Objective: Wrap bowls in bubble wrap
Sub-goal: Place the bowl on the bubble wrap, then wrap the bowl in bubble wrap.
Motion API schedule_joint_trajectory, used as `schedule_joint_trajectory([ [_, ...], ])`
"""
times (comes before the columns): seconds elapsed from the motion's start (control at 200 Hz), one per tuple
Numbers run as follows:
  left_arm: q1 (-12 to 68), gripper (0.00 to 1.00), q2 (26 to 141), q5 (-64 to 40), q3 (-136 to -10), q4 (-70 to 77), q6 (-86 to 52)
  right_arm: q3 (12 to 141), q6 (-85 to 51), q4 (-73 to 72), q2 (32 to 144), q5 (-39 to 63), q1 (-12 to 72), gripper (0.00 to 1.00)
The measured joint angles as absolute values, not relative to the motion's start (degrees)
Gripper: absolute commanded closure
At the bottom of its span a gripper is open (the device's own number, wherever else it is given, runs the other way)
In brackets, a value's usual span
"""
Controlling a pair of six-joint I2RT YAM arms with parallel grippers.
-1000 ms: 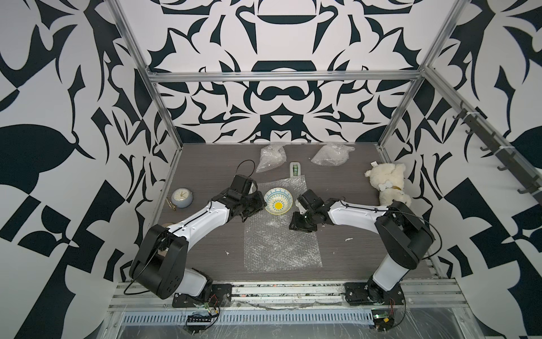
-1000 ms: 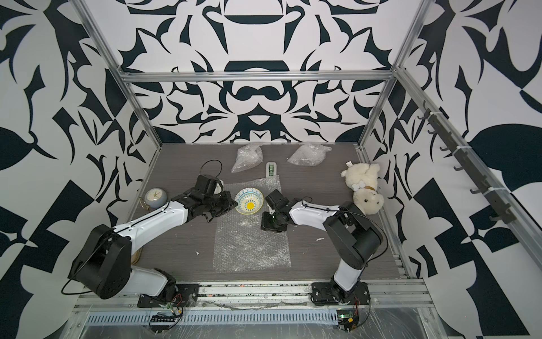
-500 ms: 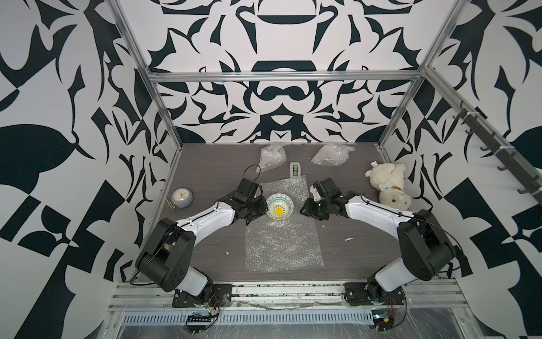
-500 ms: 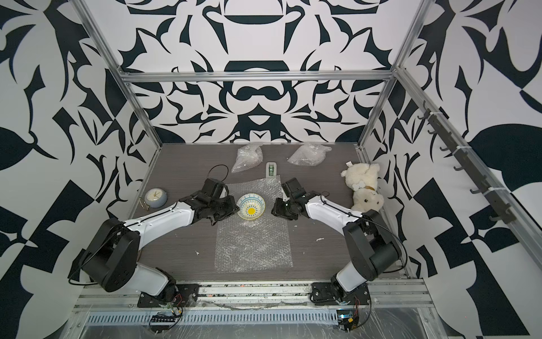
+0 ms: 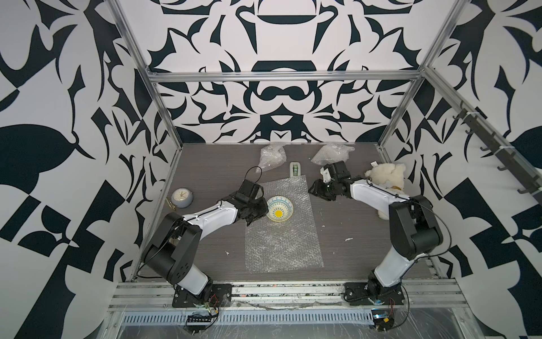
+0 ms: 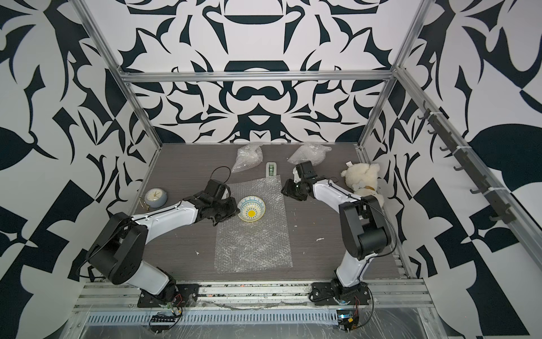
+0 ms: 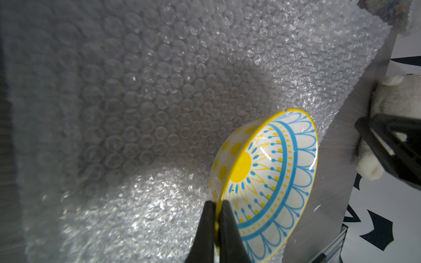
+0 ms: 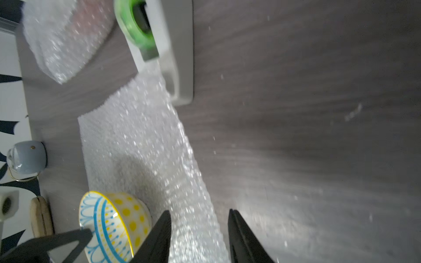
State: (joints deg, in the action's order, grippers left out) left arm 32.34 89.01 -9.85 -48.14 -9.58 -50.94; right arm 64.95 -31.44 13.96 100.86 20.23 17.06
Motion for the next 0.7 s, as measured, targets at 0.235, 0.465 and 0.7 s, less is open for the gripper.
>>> schedule_joint_trajectory([
  [0.235,32.34,0.99,89.03,-9.82,-48.10,-9.58,-50.83,75.85,-28.12,11.99,111.90,23.49,16.56,0.54],
  [0.465,32.34,0.95,89.12,-9.78,-48.10,-9.58,-50.57,78.59,-27.40,11.90,114.96,25.98,16.32,0.77],
  [0.7,32.34,0.93,89.43,-9.89,-48.10,-9.19,-50.15,78.72,-26.41,12.71,114.54,26.55,16.25,0.96],
])
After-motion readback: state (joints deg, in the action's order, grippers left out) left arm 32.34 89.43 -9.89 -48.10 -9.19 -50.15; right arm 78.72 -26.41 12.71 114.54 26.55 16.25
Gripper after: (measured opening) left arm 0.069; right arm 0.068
